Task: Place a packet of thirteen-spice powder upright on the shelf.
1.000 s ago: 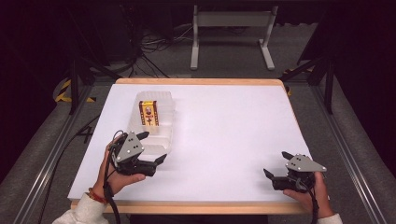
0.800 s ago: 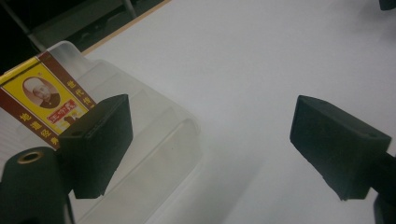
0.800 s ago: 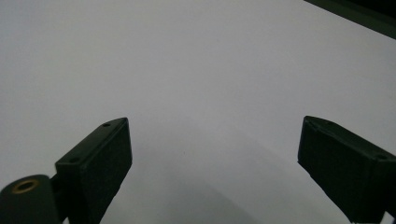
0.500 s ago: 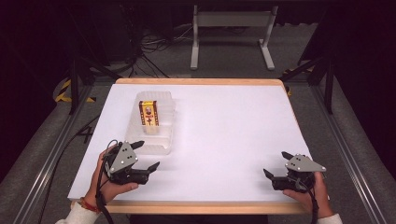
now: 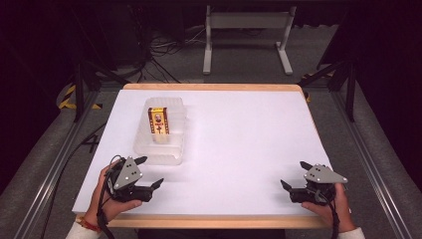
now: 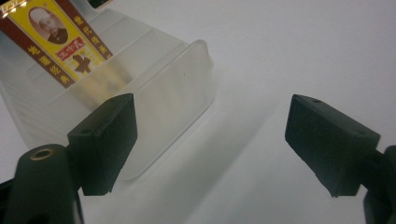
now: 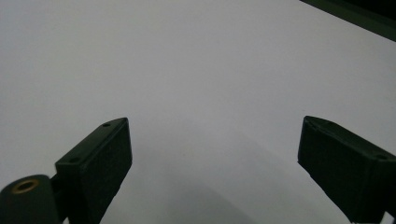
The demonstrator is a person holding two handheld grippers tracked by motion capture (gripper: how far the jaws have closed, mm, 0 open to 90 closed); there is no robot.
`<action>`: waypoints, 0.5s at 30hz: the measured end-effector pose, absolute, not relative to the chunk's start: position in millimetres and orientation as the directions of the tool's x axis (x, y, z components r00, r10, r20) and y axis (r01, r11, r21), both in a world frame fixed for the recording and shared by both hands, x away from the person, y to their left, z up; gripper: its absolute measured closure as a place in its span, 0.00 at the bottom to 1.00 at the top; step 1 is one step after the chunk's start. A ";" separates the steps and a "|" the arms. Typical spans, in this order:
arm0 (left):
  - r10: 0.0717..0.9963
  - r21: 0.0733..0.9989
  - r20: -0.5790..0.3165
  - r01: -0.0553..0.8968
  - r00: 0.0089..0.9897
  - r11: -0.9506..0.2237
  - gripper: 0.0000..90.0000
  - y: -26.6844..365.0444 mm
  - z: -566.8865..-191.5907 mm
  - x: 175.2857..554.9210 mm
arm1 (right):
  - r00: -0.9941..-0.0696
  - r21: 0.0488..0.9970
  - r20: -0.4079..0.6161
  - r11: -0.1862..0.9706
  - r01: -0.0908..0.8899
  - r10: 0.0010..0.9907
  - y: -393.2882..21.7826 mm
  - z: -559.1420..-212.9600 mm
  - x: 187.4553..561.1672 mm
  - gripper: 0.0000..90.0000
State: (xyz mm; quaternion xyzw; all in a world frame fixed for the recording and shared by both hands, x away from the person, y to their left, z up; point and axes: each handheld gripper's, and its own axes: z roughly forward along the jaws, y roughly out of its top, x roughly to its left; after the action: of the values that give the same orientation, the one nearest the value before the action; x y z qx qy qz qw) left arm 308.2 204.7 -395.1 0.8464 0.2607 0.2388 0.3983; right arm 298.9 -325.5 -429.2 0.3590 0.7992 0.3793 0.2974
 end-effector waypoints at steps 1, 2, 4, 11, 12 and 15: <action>0.637 0.797 0.194 0.258 0.746 -0.545 0.19 206.4 -396.4 308.3 | -0.566 0.820 -0.204 0.456 0.347 0.799 -325.4 -429.2 299.1 0.12; 0.641 0.797 0.192 0.262 0.743 -0.543 0.19 208.3 -397.6 308.5 | -0.567 0.819 -0.204 0.457 0.348 0.798 -325.2 -429.1 299.3 0.12; 0.649 0.795 0.187 0.274 0.738 -0.541 0.18 212.3 -400.3 308.4 | -0.569 0.818 -0.205 0.459 0.347 0.796 -324.7 -429.1 299.6 0.12; 0.680 0.776 0.179 0.323 0.711 -0.542 0.16 226.8 -412.8 309.5 | -0.570 0.819 -0.206 0.459 0.345 0.795 -323.9 -429.0 300.9 0.12; 0.684 0.777 0.171 0.330 0.709 -0.536 0.16 228.8 -414.4 310.2 | -0.570 0.820 -0.205 0.458 0.344 0.796 -323.9 -428.9 301.0 0.12; 0.695 0.777 0.164 0.343 0.700 -0.528 0.15 235.2 -419.2 311.6 | -0.572 0.819 -0.206 0.460 0.343 0.794 -323.4 -428.7 300.8 0.12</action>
State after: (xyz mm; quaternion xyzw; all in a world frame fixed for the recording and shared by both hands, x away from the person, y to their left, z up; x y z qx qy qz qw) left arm 311.6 235.2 -419.2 0.8421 0.3081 0.2348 0.3753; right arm 300.8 -323.4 -428.7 0.3546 0.8012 0.3798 0.2969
